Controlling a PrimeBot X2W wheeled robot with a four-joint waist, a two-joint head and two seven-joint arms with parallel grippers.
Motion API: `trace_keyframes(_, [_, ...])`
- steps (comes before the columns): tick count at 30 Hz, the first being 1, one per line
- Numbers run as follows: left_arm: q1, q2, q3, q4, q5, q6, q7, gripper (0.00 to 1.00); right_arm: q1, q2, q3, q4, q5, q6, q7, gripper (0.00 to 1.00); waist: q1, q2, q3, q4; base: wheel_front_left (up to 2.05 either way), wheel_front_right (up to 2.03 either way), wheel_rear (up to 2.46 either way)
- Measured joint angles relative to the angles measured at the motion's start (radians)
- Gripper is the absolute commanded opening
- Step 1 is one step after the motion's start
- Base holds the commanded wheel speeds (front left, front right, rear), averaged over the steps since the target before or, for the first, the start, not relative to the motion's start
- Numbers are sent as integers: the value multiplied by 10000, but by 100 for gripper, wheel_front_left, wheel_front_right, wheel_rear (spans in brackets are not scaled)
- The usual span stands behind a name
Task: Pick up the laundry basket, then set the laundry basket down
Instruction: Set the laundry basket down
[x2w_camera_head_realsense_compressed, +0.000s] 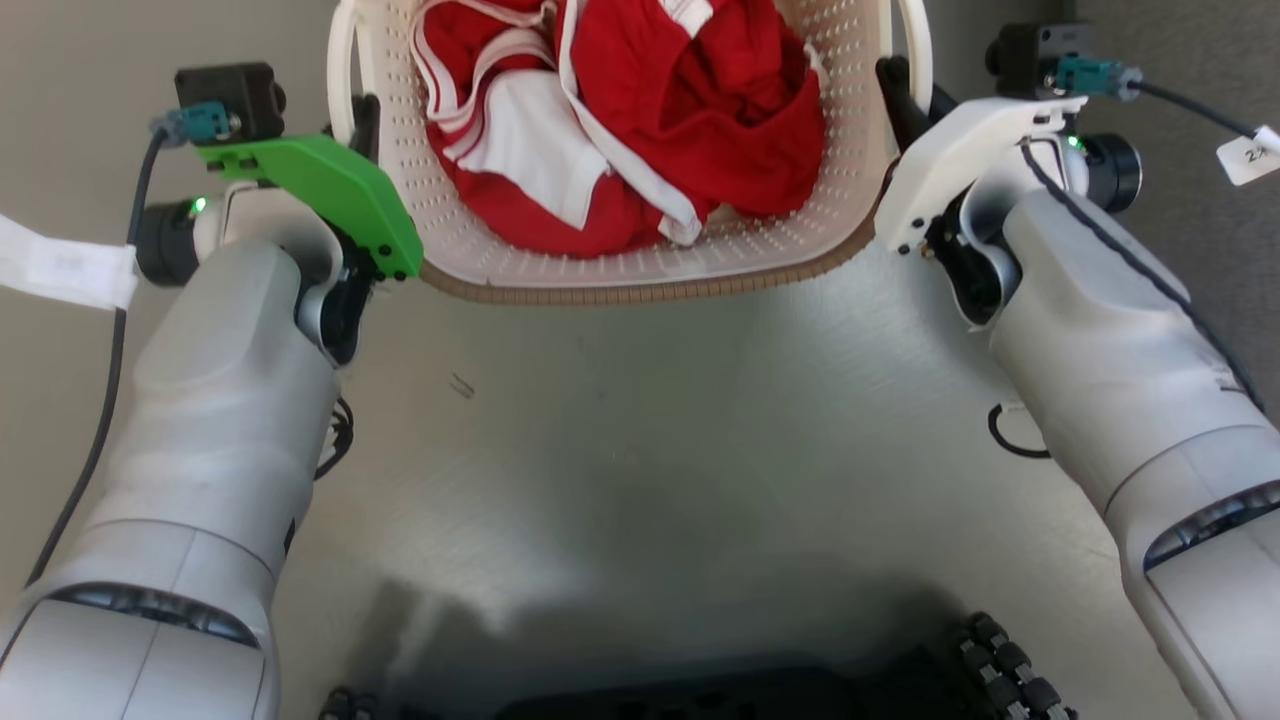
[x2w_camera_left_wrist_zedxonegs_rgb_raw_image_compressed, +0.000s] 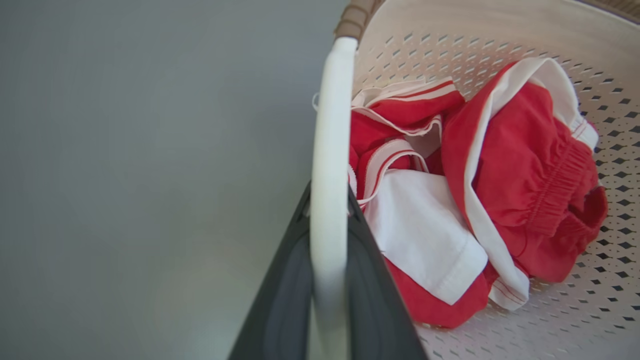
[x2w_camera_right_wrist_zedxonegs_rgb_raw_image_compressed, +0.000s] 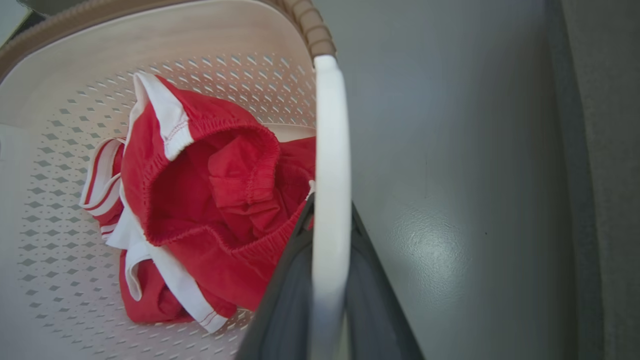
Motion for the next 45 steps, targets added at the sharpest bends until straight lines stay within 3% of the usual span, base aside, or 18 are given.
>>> trace_keyframes(20, [-896,-17,-115,86,387,115,-794,0,-944,-123,58,-13,-245,-215,-347,0,0,0,1693,150,0,0,0])
trace_keyframes(45, [-1284,-127,-247,424,414,-96,-1078,0,-1106,-174,25,128,-257,-226,-598,0,-2,0,1959,204,0,0,0])
